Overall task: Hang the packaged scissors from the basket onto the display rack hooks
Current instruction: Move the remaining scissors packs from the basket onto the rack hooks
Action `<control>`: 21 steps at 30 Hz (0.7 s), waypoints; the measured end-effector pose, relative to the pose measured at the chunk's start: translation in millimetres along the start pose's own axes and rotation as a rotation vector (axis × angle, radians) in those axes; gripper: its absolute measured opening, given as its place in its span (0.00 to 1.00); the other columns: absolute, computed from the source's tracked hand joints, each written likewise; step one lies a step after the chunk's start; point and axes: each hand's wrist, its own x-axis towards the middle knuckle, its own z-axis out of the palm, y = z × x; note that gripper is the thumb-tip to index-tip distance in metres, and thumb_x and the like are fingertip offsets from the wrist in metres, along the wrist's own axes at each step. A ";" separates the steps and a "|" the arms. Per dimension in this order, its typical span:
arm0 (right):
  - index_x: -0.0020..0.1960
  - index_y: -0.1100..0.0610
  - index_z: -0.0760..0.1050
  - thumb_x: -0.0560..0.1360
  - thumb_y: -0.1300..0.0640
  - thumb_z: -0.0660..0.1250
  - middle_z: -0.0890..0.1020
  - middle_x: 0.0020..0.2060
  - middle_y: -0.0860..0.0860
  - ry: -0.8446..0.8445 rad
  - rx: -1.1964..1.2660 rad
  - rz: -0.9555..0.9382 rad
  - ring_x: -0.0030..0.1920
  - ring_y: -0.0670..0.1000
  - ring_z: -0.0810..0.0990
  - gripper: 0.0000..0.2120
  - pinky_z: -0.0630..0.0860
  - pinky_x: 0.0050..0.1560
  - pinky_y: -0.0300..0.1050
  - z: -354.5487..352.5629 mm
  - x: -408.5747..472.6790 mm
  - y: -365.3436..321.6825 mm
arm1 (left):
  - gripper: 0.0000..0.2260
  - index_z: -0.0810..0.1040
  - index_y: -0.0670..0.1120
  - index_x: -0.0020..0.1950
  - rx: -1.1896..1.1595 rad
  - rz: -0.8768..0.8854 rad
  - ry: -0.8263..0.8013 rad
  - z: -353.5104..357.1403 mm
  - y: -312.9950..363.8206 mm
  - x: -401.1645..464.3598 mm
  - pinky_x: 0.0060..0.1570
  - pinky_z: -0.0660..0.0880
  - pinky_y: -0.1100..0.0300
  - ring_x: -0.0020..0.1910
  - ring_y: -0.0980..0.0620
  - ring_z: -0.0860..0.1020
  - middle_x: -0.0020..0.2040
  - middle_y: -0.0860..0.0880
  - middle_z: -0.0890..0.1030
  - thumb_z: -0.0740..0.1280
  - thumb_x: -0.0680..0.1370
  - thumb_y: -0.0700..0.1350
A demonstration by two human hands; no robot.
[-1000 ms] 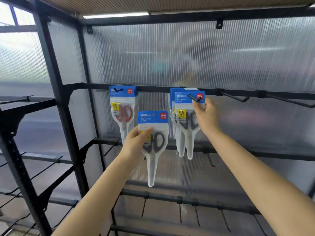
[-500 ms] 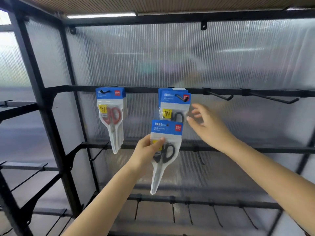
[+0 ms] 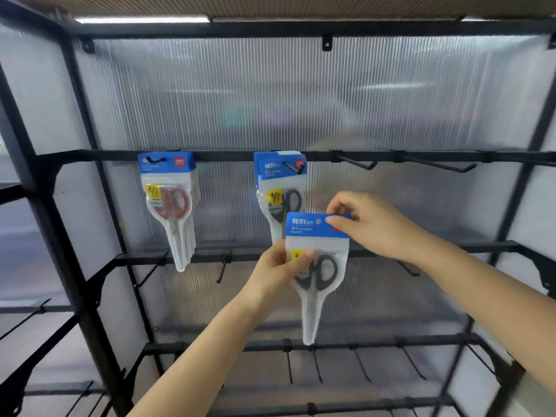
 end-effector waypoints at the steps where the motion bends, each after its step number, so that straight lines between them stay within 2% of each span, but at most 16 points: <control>1: 0.45 0.53 0.73 0.77 0.59 0.64 0.78 0.39 0.46 0.021 -0.001 -0.021 0.36 0.40 0.73 0.03 0.67 0.37 0.29 -3.0 0.1 -2.9 | 0.09 0.78 0.41 0.55 0.015 -0.009 0.012 -0.2 -2.0 -0.9 0.53 0.76 0.50 0.48 0.48 0.80 0.48 0.45 0.82 0.67 0.76 0.40; 4: 0.44 0.52 0.73 0.76 0.60 0.65 0.77 0.37 0.43 0.079 0.055 -0.066 0.36 0.42 0.72 0.04 0.67 0.38 0.31 -12.6 2.8 -13.9 | 0.13 0.76 0.39 0.58 0.027 -0.060 0.033 1.0 -8.8 -6.0 0.54 0.76 0.50 0.49 0.49 0.80 0.51 0.45 0.82 0.69 0.75 0.41; 7: 0.44 0.52 0.74 0.76 0.60 0.65 0.76 0.38 0.42 0.087 0.083 -0.090 0.39 0.47 0.74 0.05 0.68 0.41 0.37 -20.6 7.9 -23.2 | 0.10 0.77 0.40 0.56 0.013 -0.069 0.029 3.2 -10.7 -9.5 0.56 0.77 0.51 0.51 0.52 0.81 0.50 0.48 0.83 0.68 0.76 0.41; 10: 0.42 0.47 0.72 0.76 0.59 0.66 0.76 0.38 0.40 0.140 0.094 -0.111 0.38 0.40 0.75 0.08 0.69 0.41 0.33 -25.8 14.3 -28.8 | 0.06 0.79 0.42 0.52 -0.037 -0.031 0.019 4.0 -3.7 -10.9 0.55 0.78 0.51 0.51 0.50 0.81 0.49 0.49 0.83 0.66 0.77 0.40; 12: 0.42 0.48 0.73 0.76 0.59 0.66 0.76 0.37 0.39 0.174 0.120 -0.107 0.37 0.38 0.75 0.08 0.69 0.41 0.31 -27.1 19.1 -31.2 | 0.05 0.79 0.43 0.52 -0.040 -0.009 0.028 2.9 1.7 -11.7 0.55 0.78 0.51 0.50 0.50 0.81 0.49 0.48 0.83 0.65 0.78 0.40; 17: 0.45 0.52 0.74 0.76 0.61 0.65 0.76 0.39 0.40 0.227 0.159 -0.100 0.40 0.39 0.75 0.05 0.70 0.45 0.33 -22.3 30.8 -33.5 | 0.05 0.79 0.42 0.50 -0.027 0.032 0.053 -1.5 11.2 -13.5 0.50 0.80 0.53 0.46 0.50 0.81 0.47 0.46 0.83 0.64 0.79 0.40; 21: 0.45 0.53 0.75 0.77 0.60 0.65 0.77 0.39 0.42 0.251 0.157 -0.065 0.42 0.41 0.75 0.04 0.71 0.46 0.34 -16.0 40.2 -31.2 | 0.05 0.78 0.40 0.50 -0.053 0.049 0.058 -2.9 15.7 -15.6 0.45 0.81 0.56 0.41 0.54 0.82 0.44 0.47 0.83 0.63 0.79 0.39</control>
